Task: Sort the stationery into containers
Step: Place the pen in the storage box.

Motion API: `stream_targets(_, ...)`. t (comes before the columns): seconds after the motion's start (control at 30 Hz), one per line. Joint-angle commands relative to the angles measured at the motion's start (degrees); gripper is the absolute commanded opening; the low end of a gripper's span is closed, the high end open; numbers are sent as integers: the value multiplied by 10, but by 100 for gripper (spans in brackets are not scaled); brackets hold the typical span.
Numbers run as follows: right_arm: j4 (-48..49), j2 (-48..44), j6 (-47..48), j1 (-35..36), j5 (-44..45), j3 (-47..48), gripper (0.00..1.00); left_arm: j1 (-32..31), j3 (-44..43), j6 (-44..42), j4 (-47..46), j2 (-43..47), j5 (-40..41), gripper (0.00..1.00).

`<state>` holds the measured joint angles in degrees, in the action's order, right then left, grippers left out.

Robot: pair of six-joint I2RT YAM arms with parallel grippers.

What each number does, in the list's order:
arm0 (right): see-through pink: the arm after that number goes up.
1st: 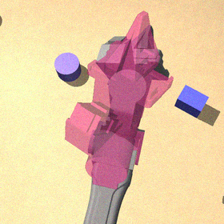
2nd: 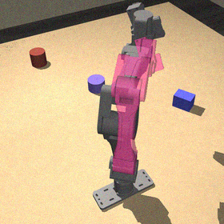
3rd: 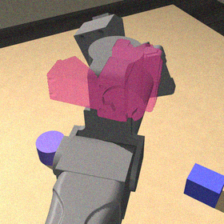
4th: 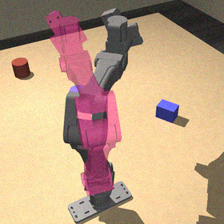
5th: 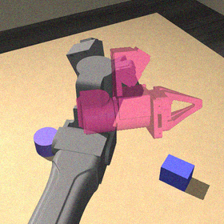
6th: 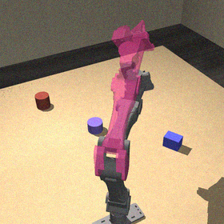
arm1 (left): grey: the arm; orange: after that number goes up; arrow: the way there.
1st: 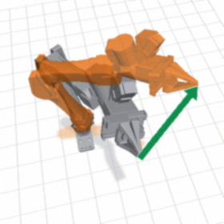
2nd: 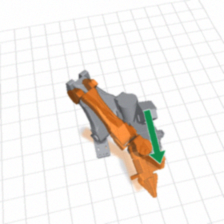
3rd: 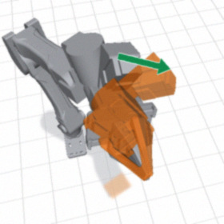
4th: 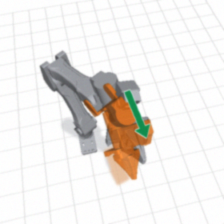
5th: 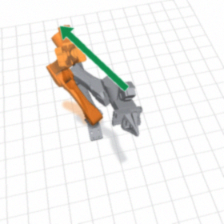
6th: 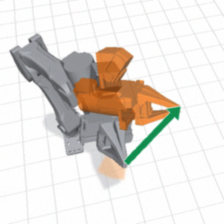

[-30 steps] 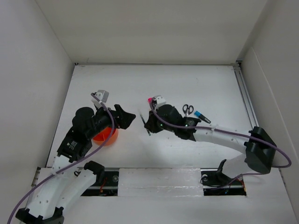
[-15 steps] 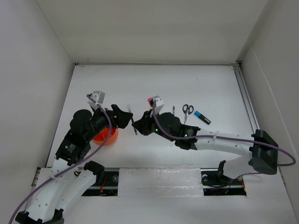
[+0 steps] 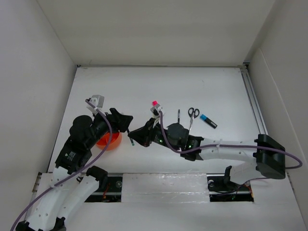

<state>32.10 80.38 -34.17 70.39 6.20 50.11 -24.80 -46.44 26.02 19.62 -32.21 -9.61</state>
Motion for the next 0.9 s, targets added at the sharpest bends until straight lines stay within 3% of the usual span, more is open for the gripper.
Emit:
stream_targets(0.0, 73, 5, 5, 10, -19, 26, 0, -2, -6, -4, -21, 14, -12, 67)
stream_targets(0.1, 79, 17, 5, 10, -1, 32, 0, -2, -6, -11, -21, 14, -36, 47)
stream_targets(0.37, 74, 28, -1, 10, 59, 53, 0, -2, -6, -16, -27, 2, -63, 34)
stream_targets(0.5, 74, 44, 9, 10, 53, 64, 0, -2, -6, -16, -27, 2, -57, 3)
stream_targets(0.7, 74, 56, 21, 10, 48, 69, 1, -2, -12, -16, -27, 16, 5, 0)
stream_targets(0.73, 67, 61, 27, 10, 43, 75, 11, -2, -12, -9, -20, 27, 18, 0)
stream_targets(0.77, 52, 61, 27, 10, 43, 75, 30, -2, -12, -9, -20, 32, 57, 0)
stream_targets(0.8, 40, 61, 33, 10, 43, 80, 69, -2, -12, -9, -20, 37, 82, 0)
stream_targets(0.87, 10, 61, 33, 10, 51, 80, 87, -2, 2, -9, -26, 56, 122, 0)
